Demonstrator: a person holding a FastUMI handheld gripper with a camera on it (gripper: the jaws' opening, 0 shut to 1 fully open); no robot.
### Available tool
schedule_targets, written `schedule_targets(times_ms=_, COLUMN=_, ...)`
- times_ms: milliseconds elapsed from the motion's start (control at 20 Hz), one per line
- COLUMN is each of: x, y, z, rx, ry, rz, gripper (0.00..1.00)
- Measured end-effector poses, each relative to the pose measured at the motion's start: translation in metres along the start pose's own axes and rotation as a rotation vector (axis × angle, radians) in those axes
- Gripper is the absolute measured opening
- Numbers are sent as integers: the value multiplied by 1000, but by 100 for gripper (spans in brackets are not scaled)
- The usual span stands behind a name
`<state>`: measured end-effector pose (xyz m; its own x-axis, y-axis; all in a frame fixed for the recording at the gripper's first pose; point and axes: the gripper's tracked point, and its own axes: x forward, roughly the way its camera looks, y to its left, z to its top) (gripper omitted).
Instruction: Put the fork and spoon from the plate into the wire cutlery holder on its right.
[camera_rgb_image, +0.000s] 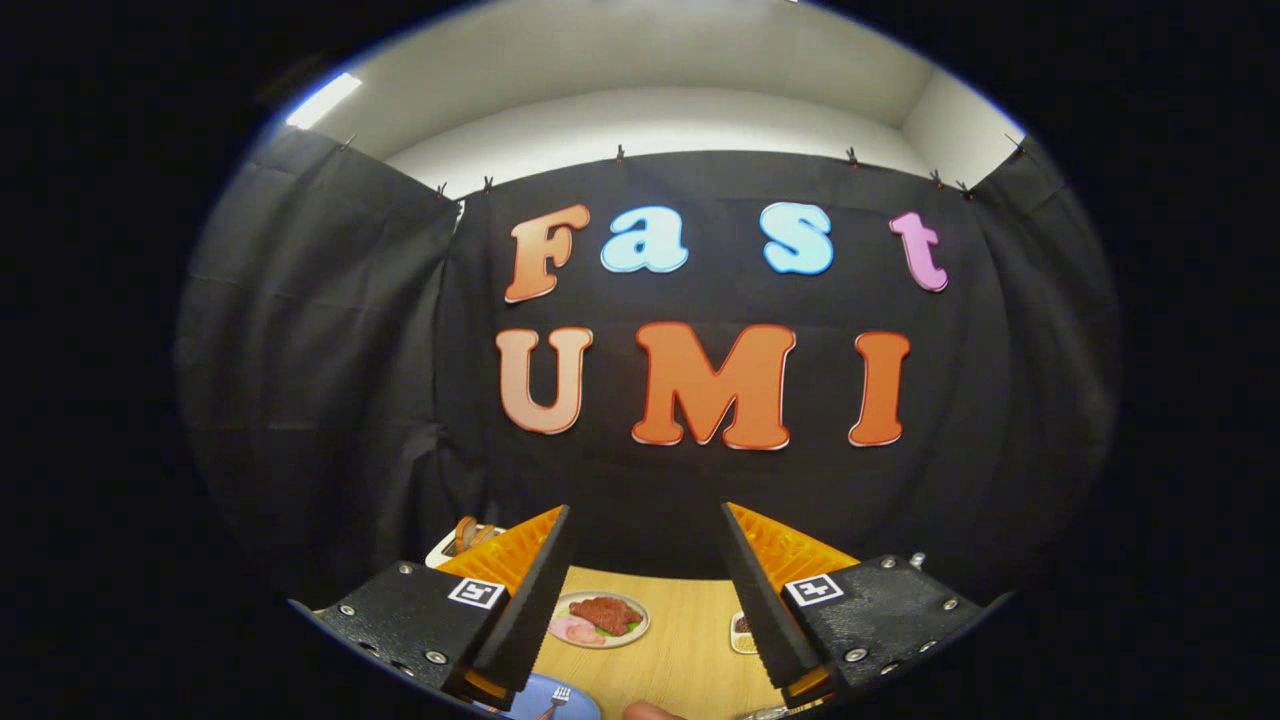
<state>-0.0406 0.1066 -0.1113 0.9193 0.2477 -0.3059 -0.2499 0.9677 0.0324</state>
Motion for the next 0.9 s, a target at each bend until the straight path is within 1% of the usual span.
schedule_targets(times_ms=150, x=7, y=16, z=-44, rx=2, ry=129, rz=14, gripper=87)
schedule_targets(times_ms=200, x=9, y=25, z=-63, rx=-8, ry=191, rz=38, gripper=86)
schedule_targets(times_ms=350, x=1, y=60, z=-139, rx=1, ry=461, rz=125, gripper=87)
schedule_targets(times_ms=450, x=-4, y=76, z=-180, rx=23, ry=598, rz=147, gripper=87)
schedule_targets(times_ms=600, x=-14, y=87, z=-221, rx=-8, ry=738, rz=140, gripper=87)
schedule_targets(times_ms=750, x=-32, y=107, z=-262, rx=-25, ry=899, rz=190, gripper=87)
schedule_targets(times_ms=800, x=-40, y=116, z=-274, rx=-15, ry=948, rz=201, gripper=84)
schedule_targets(times_ms=900, x=-54, y=121, z=-294, rx=-17, ry=1037, rz=184, gripper=81)
